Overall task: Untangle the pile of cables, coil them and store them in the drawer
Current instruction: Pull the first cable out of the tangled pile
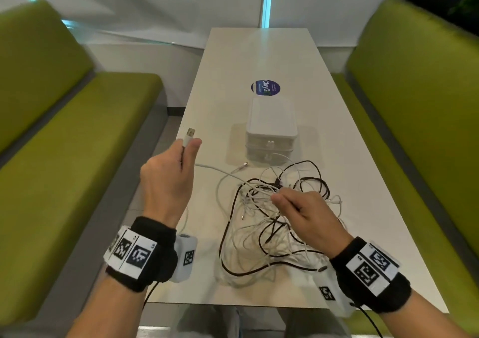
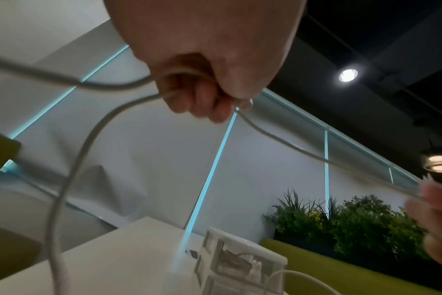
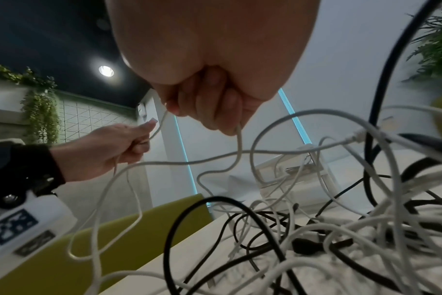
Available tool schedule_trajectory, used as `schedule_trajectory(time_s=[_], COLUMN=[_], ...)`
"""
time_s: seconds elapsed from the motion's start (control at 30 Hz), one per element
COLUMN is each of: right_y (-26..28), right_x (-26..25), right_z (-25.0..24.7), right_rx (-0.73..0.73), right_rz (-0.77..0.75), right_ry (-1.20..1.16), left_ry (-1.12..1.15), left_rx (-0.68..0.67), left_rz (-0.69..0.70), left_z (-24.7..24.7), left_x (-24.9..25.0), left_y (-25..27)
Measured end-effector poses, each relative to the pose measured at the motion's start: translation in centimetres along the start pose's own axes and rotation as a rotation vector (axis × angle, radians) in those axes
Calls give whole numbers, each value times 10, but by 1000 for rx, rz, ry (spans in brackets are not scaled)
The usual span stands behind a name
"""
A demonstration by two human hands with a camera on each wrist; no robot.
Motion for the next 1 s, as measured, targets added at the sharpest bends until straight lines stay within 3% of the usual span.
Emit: schedule_trajectory(time_s=[0.1,0.2,0.33,0.5,0.63,0.87,1.0], right_y=[-2,-7,-8,2,4,1,-5], right_x=[-7,-22,-38,-42,-24,-16,-24], right_z=[6,15,14,19,6,17,17], right_rx=[-6,-6,13,-78,-56,-102,-68], right_rz=[-40,-95,-162,-180,-126,-103,-94], right_ry=[66,101,78,216,176,268,222], left_ry=[97,210,248,286,283,146,208], left_rx=[14,-59,-187,0,109,-72,-222], left_rz=[142,342,230,364,281,139,262], left_z=[-5,0,26,8,-11,12,18], left_x=[27,78,82,76,39,9,40], left_y=[13,36,50,52,33,34,47])
Point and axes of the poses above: each hand's wrist, its own y-axis away from the middle knuckle, its own z-axis out of the palm, x = y × z, the point moved 8 cm from there along -y, towards the middle knuckle, and after that the axes turned 14 degrees about -y, right-handed, at the moved point
